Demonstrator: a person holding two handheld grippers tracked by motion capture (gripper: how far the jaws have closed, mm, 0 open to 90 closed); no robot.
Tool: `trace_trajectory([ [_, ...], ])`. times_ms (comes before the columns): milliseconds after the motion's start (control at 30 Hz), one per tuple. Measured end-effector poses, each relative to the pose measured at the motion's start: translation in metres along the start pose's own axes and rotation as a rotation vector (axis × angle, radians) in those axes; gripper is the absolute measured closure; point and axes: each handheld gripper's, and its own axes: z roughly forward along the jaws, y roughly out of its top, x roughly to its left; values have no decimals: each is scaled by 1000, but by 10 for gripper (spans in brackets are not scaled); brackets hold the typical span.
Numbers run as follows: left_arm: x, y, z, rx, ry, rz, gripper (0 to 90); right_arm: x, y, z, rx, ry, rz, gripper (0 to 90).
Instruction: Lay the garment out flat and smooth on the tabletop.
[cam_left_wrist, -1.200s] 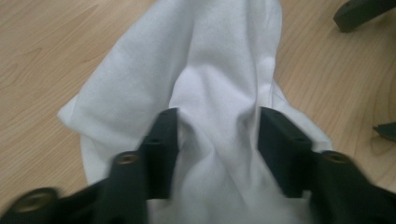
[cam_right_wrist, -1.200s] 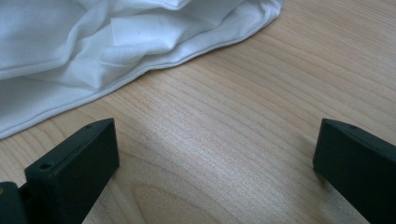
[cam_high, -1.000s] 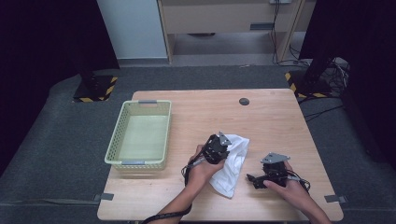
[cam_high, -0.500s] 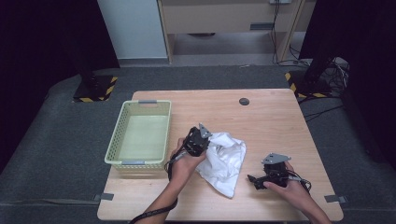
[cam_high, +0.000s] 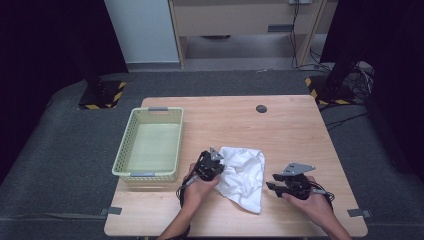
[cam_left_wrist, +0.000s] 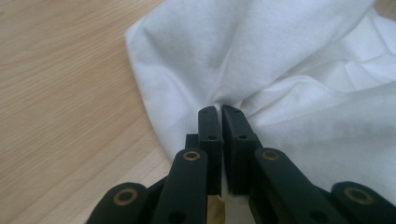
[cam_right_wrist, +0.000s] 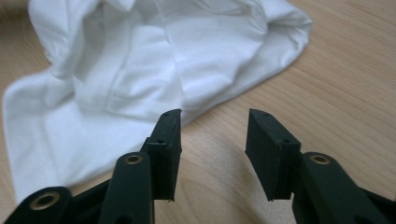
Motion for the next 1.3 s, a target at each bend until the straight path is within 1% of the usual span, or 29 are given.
trace_trajectory([
  [33, -3, 2, 2, 0, 2, 12, 867, 1, 0, -1, 5, 6, -1, 609],
  [100, -7, 5, 5, -11, 3, 9, 846, 3, -2, -3, 14, 10, -5, 637],
  [133, -8, 6, 6, -20, 1, 6, 816, 4, -2, -3, 17, 15, -13, 646],
  [200, -10, 7, 4, -39, 14, 11, 705, 8, -2, -4, 24, 21, -28, 653],
  [233, -11, 8, 1, -55, 29, 25, 647, 10, -2, -4, 29, 24, -33, 654],
  [267, -12, 8, -4, -73, 46, 30, 590, 12, -1, -5, 32, 26, -38, 652],
  [300, -13, 8, -10, -93, 59, 27, 553, 14, -1, -5, 36, 31, -40, 647],
  [367, -14, 9, -21, -121, 69, 19, 504, 18, -1, -5, 42, 39, -51, 630],
  [433, -19, 10, -32, -139, 72, 31, 484, 22, -1, -6, 48, 40, -59, 606],
  [467, -22, 10, -37, -150, 72, 36, 478, 25, 0, -6, 50, 41, -60, 593],
  [567, -35, 13, -54, -169, 44, 62, 448, 33, 2, -7, 66, 43, -43, 593],
  [633, -43, 16, -63, -177, 24, 85, 434, 41, 2, -7, 78, 49, -65, 582],
  [667, -47, 16, -64, -174, 10, 97, 423, 44, 2, -7, 87, 52, -79, 570],
  [700, -51, 15, -63, -174, 7, 107, 420, 47, 1, -7, 92, 54, -87, 551],
  [767, -57, 13, -56, -143, 1, 148, 412, 50, -1, -7, 110, 60, -97, 516],
  [800, -59, 12, -51, -129, -2, 159, 399, 51, -3, -7, 116, 59, -96, 497],
  [833, -60, 11, -48, -119, -5, 169, 389, 53, -4, -7, 123, 61, -91, 481],
  [933, -66, 7, -34, -93, -16, 195, 359, 57, -7, -4, 139, 75, -99, 438],
  [1000, -71, 4, -25, -86, -18, 208, 329, 60, -7, -1, 138, 79, -102, 432],
  [1033, -73, 3, -23, -81, -14, 224, 330, 60, -7, 1, 142, 80, -102, 437],
  [1067, -75, 2, -21, -72, 3, 255, 387, 61, -7, 3, 147, 82, -102, 449],
  [1100, -76, 2, -19, -65, 15, 268, 437, 62, -8, 5, 149, 82, -107, 454],
  [1133, -76, 1, -19, -59, 12, 263, 492, 63, -7, 6, 149, 80, -108, 468],
  [1167, -75, 0, -18, -58, 2, 250, 598, 63, -6, 6, 152, 80, -110, 504],
  [1233, -74, 0, -19, -53, 4, 248, 734, 63, -6, 5, 153, 73, -121, 564],
  [1267, -74, 0, -20, -58, 6, 245, 797, 63, -7, 5, 152, 64, -130, 606],
  [1300, -72, 1, -24, -77, 4, 230, 828, 62, -6, 5, 154, 60, -135, 645],
])
